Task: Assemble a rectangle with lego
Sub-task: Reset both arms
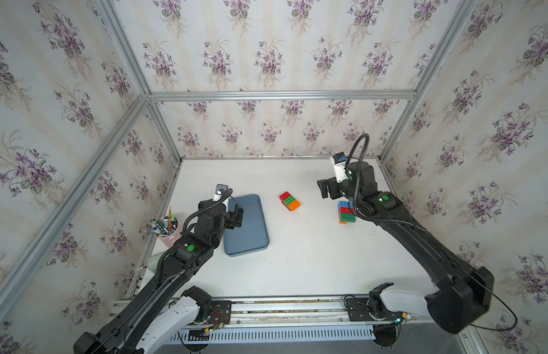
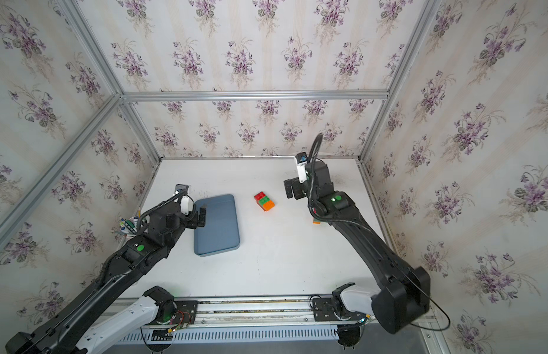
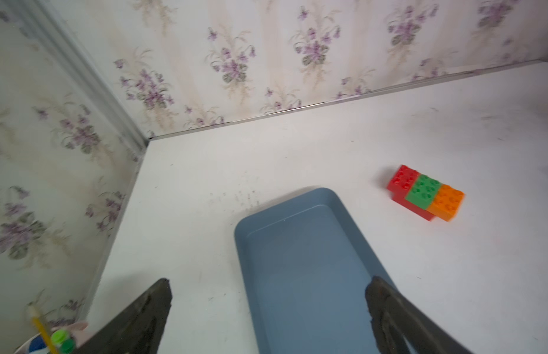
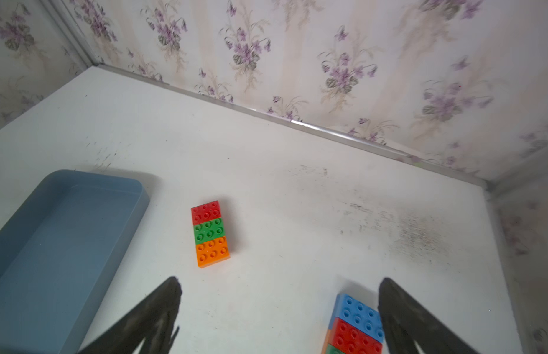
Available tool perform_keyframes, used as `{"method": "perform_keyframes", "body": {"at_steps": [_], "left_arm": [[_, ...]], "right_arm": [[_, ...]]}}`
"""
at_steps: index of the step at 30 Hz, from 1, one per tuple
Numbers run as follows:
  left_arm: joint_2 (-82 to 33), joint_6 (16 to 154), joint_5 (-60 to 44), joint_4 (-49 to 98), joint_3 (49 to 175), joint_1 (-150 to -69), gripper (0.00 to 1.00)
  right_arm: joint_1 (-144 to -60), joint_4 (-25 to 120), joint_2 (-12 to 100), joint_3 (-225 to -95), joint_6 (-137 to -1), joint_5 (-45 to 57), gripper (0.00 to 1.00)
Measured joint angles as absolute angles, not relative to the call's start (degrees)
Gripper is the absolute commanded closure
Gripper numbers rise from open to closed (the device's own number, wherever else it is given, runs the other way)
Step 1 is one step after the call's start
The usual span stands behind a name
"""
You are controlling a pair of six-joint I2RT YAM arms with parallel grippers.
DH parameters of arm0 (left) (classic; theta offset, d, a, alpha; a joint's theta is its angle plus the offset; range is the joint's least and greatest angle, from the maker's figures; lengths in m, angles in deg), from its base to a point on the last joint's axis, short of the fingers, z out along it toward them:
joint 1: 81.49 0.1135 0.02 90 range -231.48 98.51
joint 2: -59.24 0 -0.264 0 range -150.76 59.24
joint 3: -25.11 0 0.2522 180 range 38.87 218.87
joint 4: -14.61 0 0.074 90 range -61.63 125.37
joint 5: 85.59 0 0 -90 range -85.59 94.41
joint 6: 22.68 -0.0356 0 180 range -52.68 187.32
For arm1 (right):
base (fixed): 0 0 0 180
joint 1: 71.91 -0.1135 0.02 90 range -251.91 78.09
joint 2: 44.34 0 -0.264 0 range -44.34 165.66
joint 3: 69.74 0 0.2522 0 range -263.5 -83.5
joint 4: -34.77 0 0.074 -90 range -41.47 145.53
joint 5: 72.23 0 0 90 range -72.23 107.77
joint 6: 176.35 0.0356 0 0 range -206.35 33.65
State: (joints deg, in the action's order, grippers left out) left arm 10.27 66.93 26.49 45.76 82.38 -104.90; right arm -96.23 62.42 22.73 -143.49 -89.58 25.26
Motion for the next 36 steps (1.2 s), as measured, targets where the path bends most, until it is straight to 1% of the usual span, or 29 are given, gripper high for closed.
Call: {"method": "perform_keyframes", "body": {"at_steps": [3,6,8,10,14,18,26,31,33,36], "left_arm": [[8.6,66.7,29.3,42.3,80.0,-101.7,0.00],[7.1,66.3,29.3,37.6,75.7,-98.1,0.00],[6.5,66.3,27.8,34.0,72.7,-96.0,0.00],[6.3,66.3,25.4,29.1,69.6,-95.2,0.00],[3.7,64.4,22.1,21.4,65.4,-93.6,0.00],[0.1,63.9,19.5,13.9,63.3,-91.6,0.00],[-12.4,63.8,15.2,0.3,60.4,-87.7,0.00],[-17.5,63.9,13.4,-4.3,62.6,-85.7,0.00],[-20.9,63.9,13.1,-7.9,62.6,-85.2,0.00],[-25.9,63.9,11.7,-9.6,62.7,-84.6,0.00]], "right_arm": [[-93.8,51.0,10.4,-128.0,-91.1,28.9,0.05],[-89.9,41.1,1.7,-115.2,-91.1,29.8,0.09],[-87.1,33.9,-2.1,-108.0,-91.0,30.3,0.09],[-85.7,27.7,-2.7,-103.7,-90.8,30.2,0.09],[-82.7,19.1,3.3,-101.8,-89.3,30.1,0.09],[-81.9,13.5,10.6,-100.8,-88.9,28.8,0.08],[-80.5,-2.6,22.4,-95.4,-88.1,27.6,0.07],[-79.5,-11.1,30.0,-93.3,-89.3,25.2,0.07],[-78.7,-14.9,32.9,-91.9,-89.4,24.1,0.07],[-77.4,-19.7,37.6,-91.4,-89.8,21.0,0.07]]}}
